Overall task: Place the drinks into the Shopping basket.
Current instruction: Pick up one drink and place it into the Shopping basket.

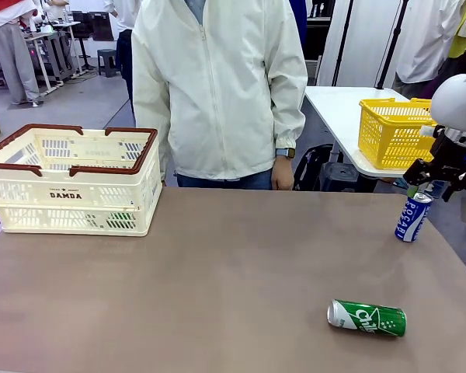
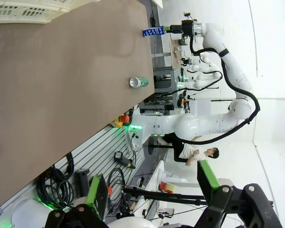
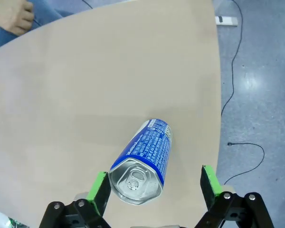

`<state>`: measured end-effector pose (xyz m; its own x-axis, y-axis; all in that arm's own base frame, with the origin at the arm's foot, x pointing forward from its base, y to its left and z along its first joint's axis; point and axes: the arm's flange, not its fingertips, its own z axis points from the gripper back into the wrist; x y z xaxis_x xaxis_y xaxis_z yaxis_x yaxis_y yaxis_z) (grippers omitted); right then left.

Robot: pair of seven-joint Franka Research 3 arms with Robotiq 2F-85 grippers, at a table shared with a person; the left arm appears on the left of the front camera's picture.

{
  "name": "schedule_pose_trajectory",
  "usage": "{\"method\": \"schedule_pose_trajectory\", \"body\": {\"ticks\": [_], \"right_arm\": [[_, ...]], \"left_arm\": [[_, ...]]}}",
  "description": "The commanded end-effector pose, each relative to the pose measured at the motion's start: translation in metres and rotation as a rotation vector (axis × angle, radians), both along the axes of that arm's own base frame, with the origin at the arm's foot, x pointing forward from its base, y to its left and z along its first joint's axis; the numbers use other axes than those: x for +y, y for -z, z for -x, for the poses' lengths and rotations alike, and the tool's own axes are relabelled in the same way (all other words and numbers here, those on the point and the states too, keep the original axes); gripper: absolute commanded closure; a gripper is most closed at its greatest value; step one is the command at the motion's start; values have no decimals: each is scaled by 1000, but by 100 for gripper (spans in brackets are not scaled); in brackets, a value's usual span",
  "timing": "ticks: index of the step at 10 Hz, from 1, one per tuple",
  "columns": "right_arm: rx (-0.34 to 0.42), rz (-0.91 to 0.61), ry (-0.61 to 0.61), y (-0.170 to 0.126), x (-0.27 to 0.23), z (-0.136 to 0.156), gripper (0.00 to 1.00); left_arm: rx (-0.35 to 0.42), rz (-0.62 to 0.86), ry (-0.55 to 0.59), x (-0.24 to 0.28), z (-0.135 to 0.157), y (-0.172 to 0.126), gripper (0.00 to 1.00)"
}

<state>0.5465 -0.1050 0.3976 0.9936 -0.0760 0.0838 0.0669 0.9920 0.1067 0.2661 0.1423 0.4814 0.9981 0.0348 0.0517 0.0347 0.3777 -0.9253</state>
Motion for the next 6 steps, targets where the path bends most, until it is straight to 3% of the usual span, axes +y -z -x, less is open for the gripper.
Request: {"method": "schedule_pose_trajectory", "body": {"ticks": [1,6], "right_arm": [[-14,-21,-18,-1,2,3,0],[29,-7,-48,9,21,-7,0]], "left_arm": [[-1,17,-3,-1,1,-2,0],[-1,17,-3,-1,1,-2,0]]}}
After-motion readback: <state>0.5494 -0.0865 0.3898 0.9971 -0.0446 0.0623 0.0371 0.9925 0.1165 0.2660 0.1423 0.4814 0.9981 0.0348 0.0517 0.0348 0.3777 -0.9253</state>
